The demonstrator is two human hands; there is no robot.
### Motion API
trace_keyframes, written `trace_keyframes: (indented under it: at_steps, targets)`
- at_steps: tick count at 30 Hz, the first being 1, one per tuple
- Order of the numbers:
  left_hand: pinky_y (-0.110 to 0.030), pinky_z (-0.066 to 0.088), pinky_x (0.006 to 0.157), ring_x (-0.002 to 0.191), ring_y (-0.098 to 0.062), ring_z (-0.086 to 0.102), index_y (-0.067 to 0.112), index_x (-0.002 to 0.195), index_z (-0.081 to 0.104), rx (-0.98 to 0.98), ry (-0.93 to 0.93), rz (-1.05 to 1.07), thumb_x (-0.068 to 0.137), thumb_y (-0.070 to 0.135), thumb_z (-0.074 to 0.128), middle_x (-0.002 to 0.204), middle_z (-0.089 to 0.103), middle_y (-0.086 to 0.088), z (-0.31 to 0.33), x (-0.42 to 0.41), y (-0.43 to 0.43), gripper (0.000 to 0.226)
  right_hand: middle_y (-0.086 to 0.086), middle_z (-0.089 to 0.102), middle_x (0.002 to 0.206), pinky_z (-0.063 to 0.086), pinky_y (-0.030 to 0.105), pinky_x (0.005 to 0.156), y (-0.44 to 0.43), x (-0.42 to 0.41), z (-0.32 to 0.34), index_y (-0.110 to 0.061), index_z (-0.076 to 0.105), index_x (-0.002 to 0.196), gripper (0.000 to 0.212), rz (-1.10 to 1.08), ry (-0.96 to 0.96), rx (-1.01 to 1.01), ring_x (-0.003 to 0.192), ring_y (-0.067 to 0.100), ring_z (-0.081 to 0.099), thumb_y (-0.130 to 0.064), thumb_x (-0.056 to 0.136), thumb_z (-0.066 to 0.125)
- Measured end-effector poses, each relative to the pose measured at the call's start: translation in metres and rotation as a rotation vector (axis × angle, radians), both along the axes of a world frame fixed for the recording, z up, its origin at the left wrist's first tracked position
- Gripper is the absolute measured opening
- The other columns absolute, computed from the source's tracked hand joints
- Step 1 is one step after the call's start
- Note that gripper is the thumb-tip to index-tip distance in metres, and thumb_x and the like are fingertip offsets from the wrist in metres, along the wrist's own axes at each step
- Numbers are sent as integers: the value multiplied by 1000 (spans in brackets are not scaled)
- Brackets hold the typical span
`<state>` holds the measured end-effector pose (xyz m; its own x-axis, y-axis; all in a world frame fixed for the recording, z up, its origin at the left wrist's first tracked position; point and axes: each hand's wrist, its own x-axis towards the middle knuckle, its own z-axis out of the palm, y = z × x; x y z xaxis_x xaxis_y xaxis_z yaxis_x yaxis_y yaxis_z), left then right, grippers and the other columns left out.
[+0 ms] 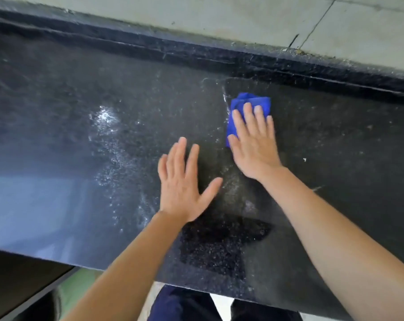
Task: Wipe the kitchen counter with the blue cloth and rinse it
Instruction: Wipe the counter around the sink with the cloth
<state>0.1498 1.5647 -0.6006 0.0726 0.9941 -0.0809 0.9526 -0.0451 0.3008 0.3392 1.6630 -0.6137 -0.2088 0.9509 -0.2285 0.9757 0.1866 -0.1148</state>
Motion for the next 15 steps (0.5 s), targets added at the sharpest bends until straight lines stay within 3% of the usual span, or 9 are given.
trace_keyframes:
  at_steps: [4, 8, 11, 15]
  targets:
    - [-59, 6, 120, 151, -32, 11, 8, 153, 27, -60, 129, 7, 92, 72, 24, 163, 14, -15, -7, -59, 27, 89, 10, 2, 168, 5, 53, 124, 0, -60, -3, -18, 11, 160, 62, 162, 29, -34, 154, 33, -2, -44, 105, 26]
    - [-59, 6, 120, 152, -28, 7, 13, 155, 25, -161, 200, -47, 90, 76, 17, 164, 14, -11, -15, -59, 38, 91, 5, 0, 168, 5, 50, 125, 16, -22, 1, -23, 8, 160, 59, 236, 10, -45, 155, 27, -3, -45, 106, 21]
    - [-59, 5, 120, 152, -27, 6, 15, 155, 24, -177, 217, -51, 90, 77, 15, 164, 13, -11, -15, -60, 40, 90, 3, -4, 168, 1, 49, 125, 52, 10, 1, -24, 6, 160, 59, -45, 28, -69, 154, 25, -6, -43, 106, 21]
    - [-61, 5, 120, 152, -29, 8, 15, 155, 25, -187, 207, -62, 88, 80, 14, 164, 14, -11, -15, -61, 42, 95, 9, -2, 168, 0, 52, 124, 90, -25, -5, -19, 5, 160, 63, -369, 20, -28, 154, 31, -6, -44, 105, 22]
